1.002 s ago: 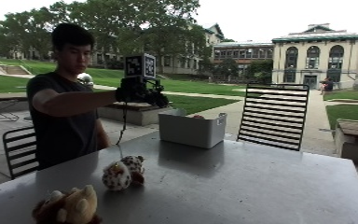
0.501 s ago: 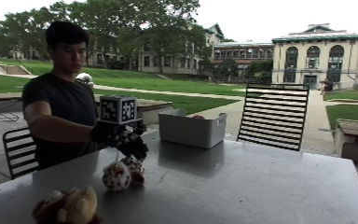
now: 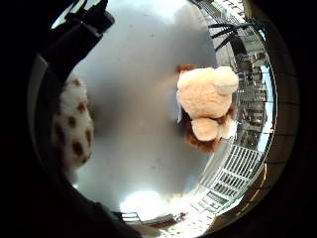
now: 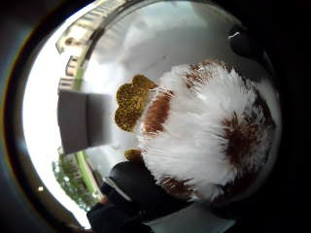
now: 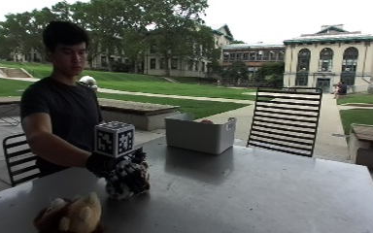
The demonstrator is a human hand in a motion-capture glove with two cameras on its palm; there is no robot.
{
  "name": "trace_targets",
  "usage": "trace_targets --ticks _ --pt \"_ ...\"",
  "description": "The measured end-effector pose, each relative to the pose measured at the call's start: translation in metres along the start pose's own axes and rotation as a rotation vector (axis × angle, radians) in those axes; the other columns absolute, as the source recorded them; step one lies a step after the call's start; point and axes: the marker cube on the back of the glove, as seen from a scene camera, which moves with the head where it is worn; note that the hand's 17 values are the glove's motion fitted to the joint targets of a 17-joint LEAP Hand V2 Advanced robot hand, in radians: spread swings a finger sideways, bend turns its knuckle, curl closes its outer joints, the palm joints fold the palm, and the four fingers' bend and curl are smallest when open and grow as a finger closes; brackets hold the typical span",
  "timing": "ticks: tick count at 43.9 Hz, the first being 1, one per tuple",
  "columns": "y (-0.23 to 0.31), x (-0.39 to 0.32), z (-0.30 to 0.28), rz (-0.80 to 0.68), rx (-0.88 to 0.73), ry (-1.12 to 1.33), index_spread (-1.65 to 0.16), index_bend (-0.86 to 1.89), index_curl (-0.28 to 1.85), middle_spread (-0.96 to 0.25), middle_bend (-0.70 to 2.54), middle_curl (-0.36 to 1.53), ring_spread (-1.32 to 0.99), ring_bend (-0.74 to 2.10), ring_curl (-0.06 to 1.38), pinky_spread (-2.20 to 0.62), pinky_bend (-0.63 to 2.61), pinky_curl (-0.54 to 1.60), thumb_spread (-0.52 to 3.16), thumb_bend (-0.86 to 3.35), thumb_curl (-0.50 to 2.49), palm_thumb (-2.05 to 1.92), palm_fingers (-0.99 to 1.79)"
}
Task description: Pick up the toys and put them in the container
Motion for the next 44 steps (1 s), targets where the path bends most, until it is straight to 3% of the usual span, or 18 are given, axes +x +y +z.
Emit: trace_targets --ticks 10,25,33,44 --pt "0.007 -0.001 0.027 -0.001 -0.006 -0.049 -0.11 0.35 0.32 -0.14 0.38 0.48 -0.29 0.81 0.31 -0.03 0.93 0.27 1.02 0.05 0.24 0.11 1.14" --pt "0.011 -0.001 0.022 -0.029 0.029 -0.092 -0.06 0.56 0.44 -0.19 0.39 0.51 -0.36 0.77 0.33 -0.04 0.84 0.29 1.15 0.21 0.32 0.48 1.17" --pt "0.014 -0.004 0.018 -0.014 0.03 -0.132 -0.01 0.9 0.54 -0.2 0.41 0.52 -0.36 0.76 0.34 -0.04 0.73 0.28 1.17 0.3 0.38 0.68 1.28" --pt "0.016 -0.011 0.008 -0.015 0.066 -0.03 0.02 1.03 0.61 -0.2 0.68 0.59 -0.33 0.94 0.4 -0.05 0.61 0.28 1.19 0.45 0.47 0.91 1.37"
